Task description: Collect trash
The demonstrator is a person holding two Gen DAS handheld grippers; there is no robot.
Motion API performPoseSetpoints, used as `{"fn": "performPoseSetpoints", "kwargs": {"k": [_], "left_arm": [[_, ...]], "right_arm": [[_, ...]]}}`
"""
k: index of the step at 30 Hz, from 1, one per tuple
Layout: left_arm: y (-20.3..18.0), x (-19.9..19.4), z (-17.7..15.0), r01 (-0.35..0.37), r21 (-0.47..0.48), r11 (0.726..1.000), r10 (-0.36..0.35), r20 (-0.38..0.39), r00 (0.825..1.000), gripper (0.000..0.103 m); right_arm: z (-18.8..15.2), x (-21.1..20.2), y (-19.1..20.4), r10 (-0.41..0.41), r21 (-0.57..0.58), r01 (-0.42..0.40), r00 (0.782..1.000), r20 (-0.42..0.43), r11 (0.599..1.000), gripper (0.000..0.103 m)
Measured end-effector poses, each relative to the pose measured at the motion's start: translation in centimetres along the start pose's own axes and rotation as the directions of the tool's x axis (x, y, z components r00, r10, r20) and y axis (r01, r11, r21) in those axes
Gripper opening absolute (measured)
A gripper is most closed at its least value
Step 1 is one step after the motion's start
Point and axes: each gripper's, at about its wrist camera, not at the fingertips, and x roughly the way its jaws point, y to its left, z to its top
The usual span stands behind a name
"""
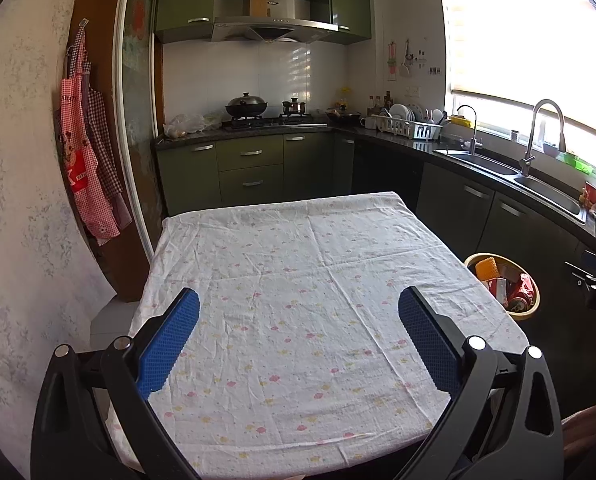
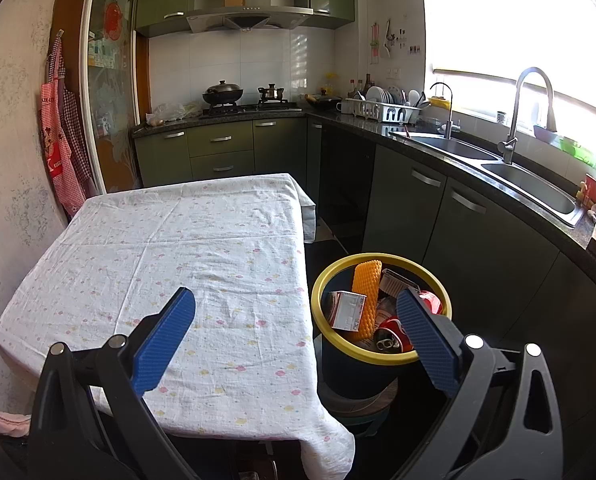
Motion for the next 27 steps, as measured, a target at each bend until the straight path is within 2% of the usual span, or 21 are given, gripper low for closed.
{"fn": "performPoseSetpoints", "kwargs": {"k": [20, 23, 27], "left_arm": [[0.4, 0.6, 0.2, 0.031, -0.029, 0.999, -0.032, -0.004, 0.999, 0.098], [0.8, 1.9, 0.5, 0.035, -0.040, 0.999, -0.037, -0.042, 0.998, 0.098], [2.1, 6.5, 1.5, -0.001, -0.039, 0.999, -0.003, -0.106, 0.994, 0.098]], "right_arm": [[-0.5, 0.4, 0.7, 0.003, 0.001, -0.003, 1.000, -0.009, 1.000, 0.096], [-0.3, 0.9, 1.1, 0.016, -0.001, -0.016, 1.000, -0.011, 1.000, 0.096], [1.3, 3.2, 1.9, 0.033, -0.020, -0.034, 0.999, -0.019, 0.999, 0.096]]}}
